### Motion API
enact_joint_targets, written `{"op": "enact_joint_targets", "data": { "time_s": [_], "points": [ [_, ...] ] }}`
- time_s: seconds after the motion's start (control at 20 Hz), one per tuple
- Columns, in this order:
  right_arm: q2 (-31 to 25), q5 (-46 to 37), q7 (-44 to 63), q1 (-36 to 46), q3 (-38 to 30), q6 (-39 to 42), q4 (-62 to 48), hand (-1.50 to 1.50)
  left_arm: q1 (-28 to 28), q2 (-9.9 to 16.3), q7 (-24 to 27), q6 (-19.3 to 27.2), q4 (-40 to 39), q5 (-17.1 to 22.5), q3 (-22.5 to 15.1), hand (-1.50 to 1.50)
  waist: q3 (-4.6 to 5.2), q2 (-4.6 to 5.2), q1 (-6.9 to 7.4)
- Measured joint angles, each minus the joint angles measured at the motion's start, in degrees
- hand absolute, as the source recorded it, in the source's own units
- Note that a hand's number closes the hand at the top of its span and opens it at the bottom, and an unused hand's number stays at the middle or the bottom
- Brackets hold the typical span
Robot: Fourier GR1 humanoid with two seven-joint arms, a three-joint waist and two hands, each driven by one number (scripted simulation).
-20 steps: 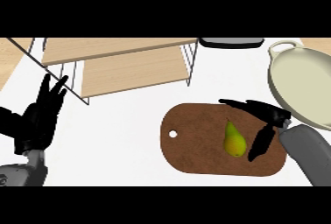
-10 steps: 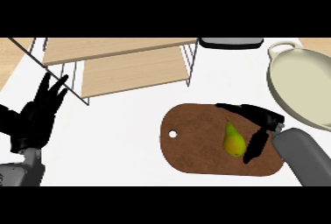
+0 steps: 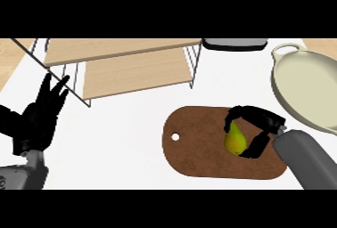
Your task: Pick the pear from the cutting board and place it in the pot
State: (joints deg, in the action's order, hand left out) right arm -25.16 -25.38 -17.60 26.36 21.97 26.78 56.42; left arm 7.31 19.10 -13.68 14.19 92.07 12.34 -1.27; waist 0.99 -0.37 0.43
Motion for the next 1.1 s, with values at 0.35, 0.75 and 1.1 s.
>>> {"op": "enact_joint_targets", "data": {
  "time_s": [0.35,0.75,1.1],
  "points": [
    [-0.3,-4.6,0.1,-5.0,1.9,-4.7,7.6,1.5,-1.3,-0.7,0.6,0.5,1.1,-1.3,0.5,0.0,-0.08,-0.4,-0.78],
    [-5.3,-13.1,9.8,-21.6,7.1,-12.5,33.0,1.5,-2.7,-0.8,1.2,0.5,1.7,-1.2,1.8,0.0,-0.4,-0.46,-2.52],
    [-5.1,-9.3,16.2,-30.9,-0.5,-18.9,51.7,1.5,-3.5,-0.2,0.0,-0.1,2.9,-0.7,2.8,0.0,-0.56,-0.23,-3.12]
  ]
}}
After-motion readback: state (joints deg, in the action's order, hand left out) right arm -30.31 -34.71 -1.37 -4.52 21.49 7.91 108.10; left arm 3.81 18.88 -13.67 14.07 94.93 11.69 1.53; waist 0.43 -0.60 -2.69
